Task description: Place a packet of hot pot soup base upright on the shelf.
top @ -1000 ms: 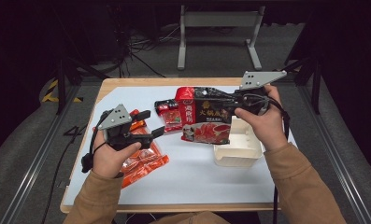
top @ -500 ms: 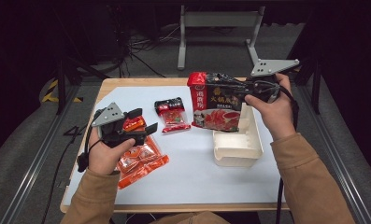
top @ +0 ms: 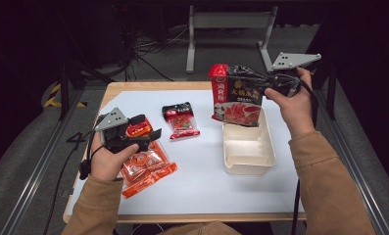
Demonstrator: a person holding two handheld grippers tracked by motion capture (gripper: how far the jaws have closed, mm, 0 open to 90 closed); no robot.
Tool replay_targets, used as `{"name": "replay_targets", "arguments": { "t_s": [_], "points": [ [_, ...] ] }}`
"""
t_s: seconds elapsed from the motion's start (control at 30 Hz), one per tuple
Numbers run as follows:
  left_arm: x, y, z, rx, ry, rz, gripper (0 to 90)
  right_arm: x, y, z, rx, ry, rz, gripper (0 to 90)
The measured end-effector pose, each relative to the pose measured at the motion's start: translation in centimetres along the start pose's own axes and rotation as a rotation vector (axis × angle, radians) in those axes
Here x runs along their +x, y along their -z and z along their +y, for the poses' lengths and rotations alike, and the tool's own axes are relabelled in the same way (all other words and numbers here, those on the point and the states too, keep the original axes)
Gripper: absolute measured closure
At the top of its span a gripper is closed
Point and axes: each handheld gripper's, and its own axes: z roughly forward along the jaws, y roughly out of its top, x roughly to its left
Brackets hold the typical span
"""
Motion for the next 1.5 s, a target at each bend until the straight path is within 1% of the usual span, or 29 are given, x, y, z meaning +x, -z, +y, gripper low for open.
{"name": "replay_targets", "arguments": {
  "t_s": [0.03, 0.1, 0.3, 0.57, 0.77, 0.93, 1.2, 1.33, 1.5],
  "points": [
    [0.0, 0.0, 0.0, 0.001, 0.005, 0.000, 21.1, -0.3, 0.1, -0.1, -0.003, -0.005, -0.005, 78.9],
    [0.2, 0.1, -0.1, 0.001, 0.003, 0.004, 21.1, -0.9, 0.2, -0.3, -0.011, -0.013, -0.010, 78.9],
    [0.7, -0.1, -0.4, 0.010, 0.019, 0.016, 21.1, -2.3, 0.4, -1.0, -0.011, -0.046, -0.033, 78.8],
    [1.3, -0.2, -0.7, 0.023, 0.030, 0.022, 21.2, -3.5, 0.2, -2.0, -0.018, -0.070, -0.056, 78.6],
    [1.5, -0.2, -0.8, 0.020, 0.040, 0.031, 21.5, -3.9, -0.2, -2.8, -0.028, -0.081, -0.061, 78.5],
    [1.6, -0.3, -0.9, 0.023, 0.046, 0.032, 21.5, -4.0, -0.5, -3.4, -0.021, -0.075, -0.060, 78.4],
    [1.7, -0.3, -1.0, 0.025, 0.047, 0.035, 21.4, -4.3, -0.9, -4.4, -0.008, -0.087, -0.076, 78.2],
    [1.8, -0.4, -1.1, 0.031, 0.053, 0.038, 21.7, -4.4, -1.1, -4.7, -0.006, -0.093, -0.079, 78.0],
    [1.9, -0.4, -1.1, 0.033, 0.051, 0.038, 21.4, -4.5, -1.3, -5.1, -0.001, -0.095, -0.078, 77.6]
  ]
}}
